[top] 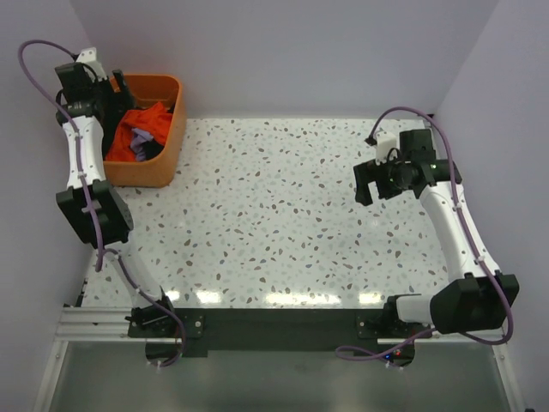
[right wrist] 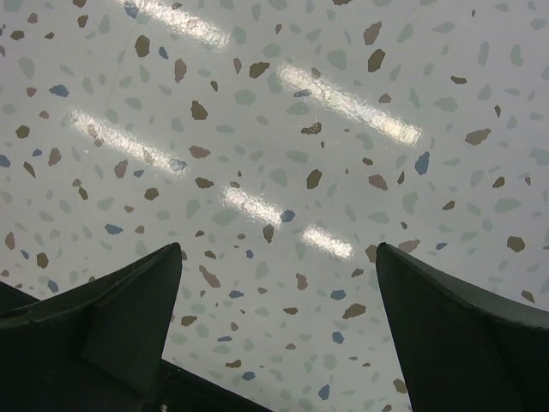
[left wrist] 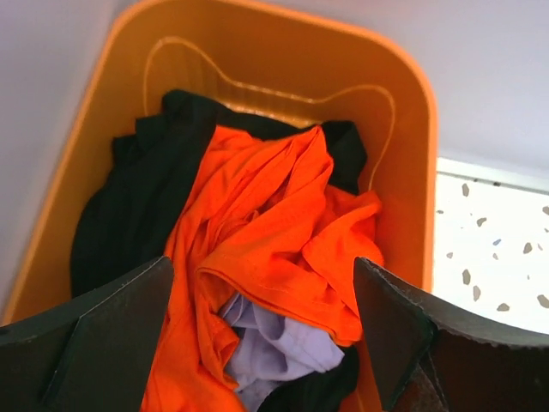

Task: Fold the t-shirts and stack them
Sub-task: Grab the tshirt from the pile

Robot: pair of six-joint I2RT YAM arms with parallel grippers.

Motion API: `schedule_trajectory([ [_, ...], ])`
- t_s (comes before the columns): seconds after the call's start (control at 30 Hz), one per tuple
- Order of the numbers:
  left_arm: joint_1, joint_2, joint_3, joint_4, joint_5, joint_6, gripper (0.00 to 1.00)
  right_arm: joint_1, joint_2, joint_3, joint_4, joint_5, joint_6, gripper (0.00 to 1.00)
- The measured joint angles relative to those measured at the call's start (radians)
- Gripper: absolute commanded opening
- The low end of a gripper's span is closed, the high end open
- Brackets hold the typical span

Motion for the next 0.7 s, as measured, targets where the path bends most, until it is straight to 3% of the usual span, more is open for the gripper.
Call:
schedule_trajectory([
  [0.27,0.001,0.113,0.005,-0.002,-0.001,0.000,0.86,-0.021,0.029,0.000,-0.002,0.013,-0.005,0.99],
  [0.7,0.043,0.040,-0.057,-0.022,0.050,0.010,0.81,-0.026,0.031,0.000,-0.002,0.012,-0.010,0.99],
])
